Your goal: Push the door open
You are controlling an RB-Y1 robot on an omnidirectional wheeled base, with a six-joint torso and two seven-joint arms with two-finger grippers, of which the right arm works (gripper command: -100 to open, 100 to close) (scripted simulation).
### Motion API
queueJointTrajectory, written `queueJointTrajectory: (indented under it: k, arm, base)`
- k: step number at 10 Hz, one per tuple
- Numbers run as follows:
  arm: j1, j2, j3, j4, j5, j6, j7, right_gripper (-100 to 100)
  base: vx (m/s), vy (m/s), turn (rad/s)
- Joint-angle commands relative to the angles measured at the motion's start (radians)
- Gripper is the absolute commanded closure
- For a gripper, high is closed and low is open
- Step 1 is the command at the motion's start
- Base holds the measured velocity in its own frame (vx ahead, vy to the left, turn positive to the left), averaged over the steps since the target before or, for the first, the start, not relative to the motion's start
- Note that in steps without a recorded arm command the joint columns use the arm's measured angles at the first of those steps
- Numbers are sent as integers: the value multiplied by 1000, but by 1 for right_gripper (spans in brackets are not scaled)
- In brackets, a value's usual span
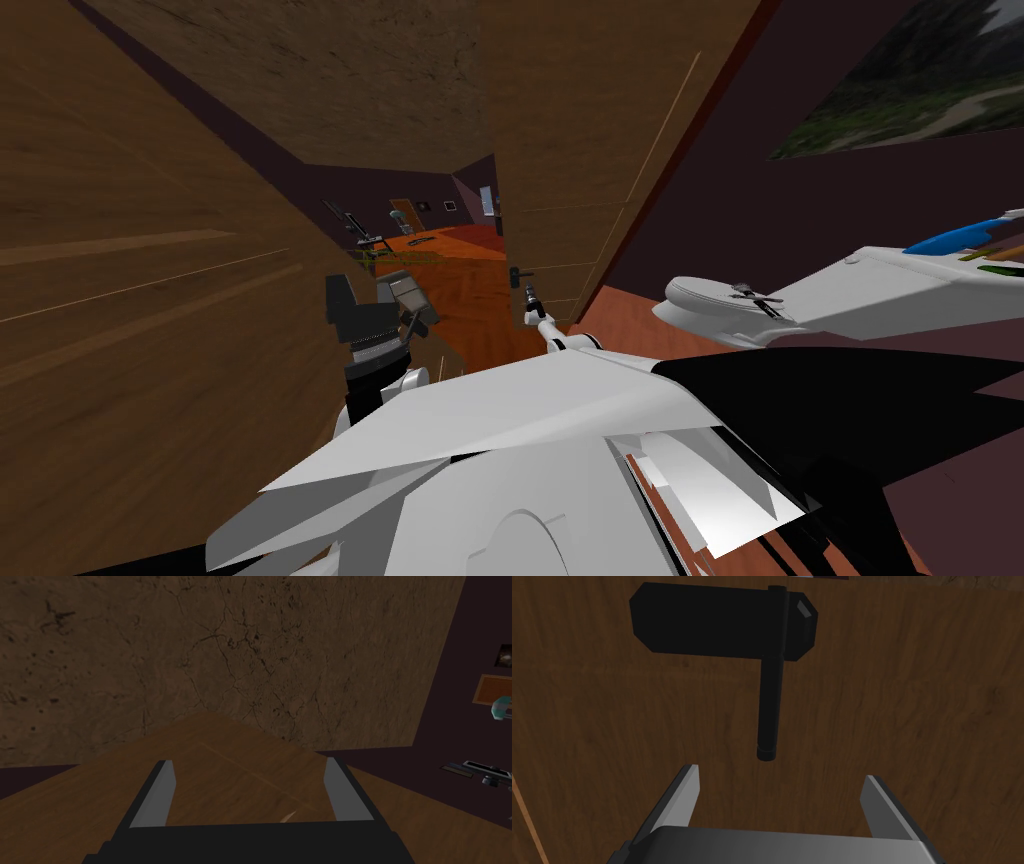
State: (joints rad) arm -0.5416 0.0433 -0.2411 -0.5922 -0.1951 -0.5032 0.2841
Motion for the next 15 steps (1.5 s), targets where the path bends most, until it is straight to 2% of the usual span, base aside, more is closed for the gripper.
queueJointTrajectory:
  k: [1, 2, 3, 5, 7, 10, 12, 13, 14, 15]
  arm:
    - [0, 0, 0, 0, 0, 0, 0, -100]
    - [-1, -19, -1, 2, -1, -2, 1, -100]
    - [-1, -25, -1, 2, -1, -3, 1, -100]
    - [0, -56, -4, 4, -2, -5, 0, -100]
    - [1, -68, -6, 5, -3, -7, 0, -100]
    - [2, -55, -9, 6, -4, -10, -1, -100]
    - [2, -20, -12, 7, -5, -13, -1, -100]
    - [-12, -33, -13, 33, -6, -23, -1, -100]
    - [-12, -33, -13, 33, -6, -23, -1, 100]
    - [-12, -33, -13, 33, -6, -23, -1, 100]
  base:
    - [-41, 65, 2]
    - [55, -69, -13]
    - [100, -124, 6]
    - [157, -116, 15]
    - [212, -32, 30]
    - [200, 55, 28]
    - [198, 79, 35]
    - [87, 31, 9]
    - [-13, -1, -7]
    - [-30, -12, 9]
